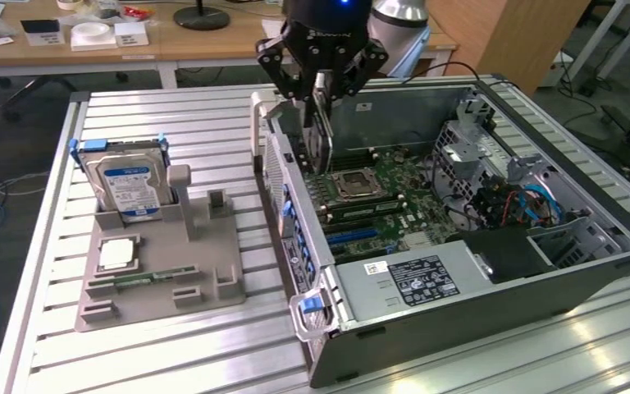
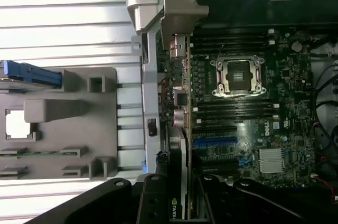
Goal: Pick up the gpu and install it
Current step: 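Pick up the gpu and move the gpu toward the slot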
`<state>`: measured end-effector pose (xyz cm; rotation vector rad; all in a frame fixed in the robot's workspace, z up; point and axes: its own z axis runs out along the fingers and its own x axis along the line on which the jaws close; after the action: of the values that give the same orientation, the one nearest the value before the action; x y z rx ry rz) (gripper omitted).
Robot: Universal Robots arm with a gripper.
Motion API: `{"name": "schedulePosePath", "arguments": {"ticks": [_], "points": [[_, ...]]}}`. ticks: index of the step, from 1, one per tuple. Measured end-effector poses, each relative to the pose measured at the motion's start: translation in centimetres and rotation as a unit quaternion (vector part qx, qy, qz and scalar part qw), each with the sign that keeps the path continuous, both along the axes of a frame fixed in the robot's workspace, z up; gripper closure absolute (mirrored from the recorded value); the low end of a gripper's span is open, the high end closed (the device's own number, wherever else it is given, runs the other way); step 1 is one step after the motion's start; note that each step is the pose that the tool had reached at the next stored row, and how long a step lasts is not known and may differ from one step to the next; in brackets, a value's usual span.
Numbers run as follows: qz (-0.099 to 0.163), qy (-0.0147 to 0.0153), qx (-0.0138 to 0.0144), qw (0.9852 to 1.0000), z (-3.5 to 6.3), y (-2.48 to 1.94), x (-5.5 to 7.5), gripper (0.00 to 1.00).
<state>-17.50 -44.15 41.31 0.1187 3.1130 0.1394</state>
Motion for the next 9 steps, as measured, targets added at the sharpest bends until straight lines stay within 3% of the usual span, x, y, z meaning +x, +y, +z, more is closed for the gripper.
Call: {"name": "schedulePosePath", "arguments": {"ticks": [1,4,5,9], "points": [[0.0,0.0,0.0002,1.0,0.0,0.0,0.4,0.73],[0.0,0.0,0.0013,1.0,0.0,0.0,4.2,0.73],[0.0,0.0,0.0013,1.0,0.0,-0.01,4.8,0.73],[0.0,0.0,0.0013,1.0,0.0,0.0,4.8,0.73]]}}
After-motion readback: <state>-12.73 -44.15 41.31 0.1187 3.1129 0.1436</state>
